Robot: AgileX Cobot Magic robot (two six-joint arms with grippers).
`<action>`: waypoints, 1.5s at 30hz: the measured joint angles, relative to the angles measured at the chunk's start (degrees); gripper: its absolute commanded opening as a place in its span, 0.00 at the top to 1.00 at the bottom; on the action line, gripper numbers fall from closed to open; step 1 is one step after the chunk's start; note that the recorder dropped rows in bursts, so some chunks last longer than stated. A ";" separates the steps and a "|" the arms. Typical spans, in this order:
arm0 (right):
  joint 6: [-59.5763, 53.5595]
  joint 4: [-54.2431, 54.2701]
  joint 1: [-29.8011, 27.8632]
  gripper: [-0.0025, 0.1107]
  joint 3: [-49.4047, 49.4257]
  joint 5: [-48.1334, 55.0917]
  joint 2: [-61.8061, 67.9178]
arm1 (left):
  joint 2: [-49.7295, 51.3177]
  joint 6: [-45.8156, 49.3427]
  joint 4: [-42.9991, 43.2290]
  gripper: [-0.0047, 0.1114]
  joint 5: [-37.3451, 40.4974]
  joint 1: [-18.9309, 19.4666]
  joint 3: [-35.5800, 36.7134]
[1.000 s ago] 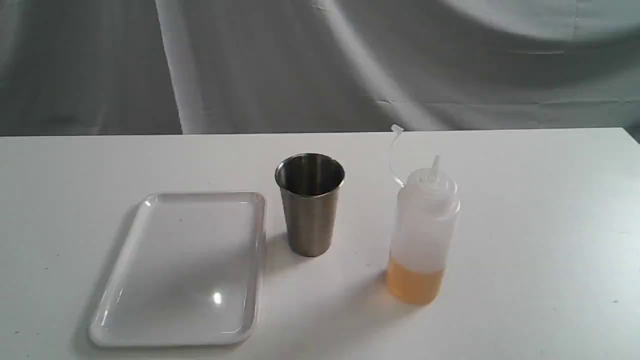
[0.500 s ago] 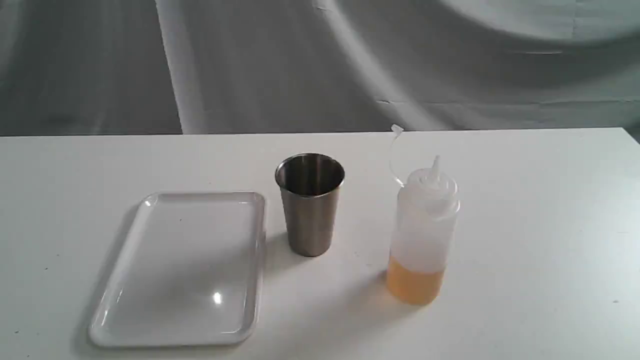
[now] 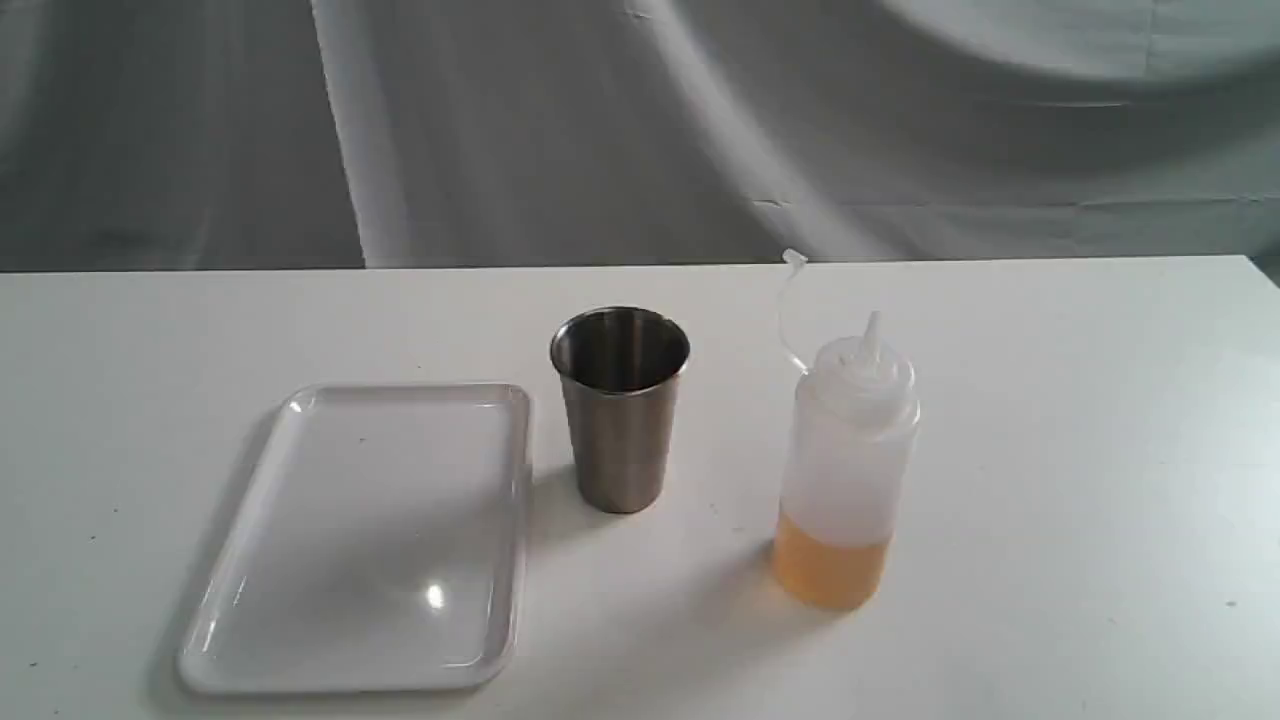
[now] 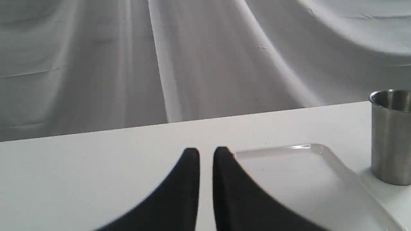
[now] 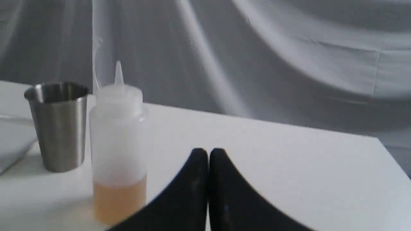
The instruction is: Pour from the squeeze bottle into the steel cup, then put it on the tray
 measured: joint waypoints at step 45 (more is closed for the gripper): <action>1.53 3.41 19.35 0.98 -21.16 -26.97 69.01 | 0.00 0.00 0.00 0.89 0.00 0.00 0.00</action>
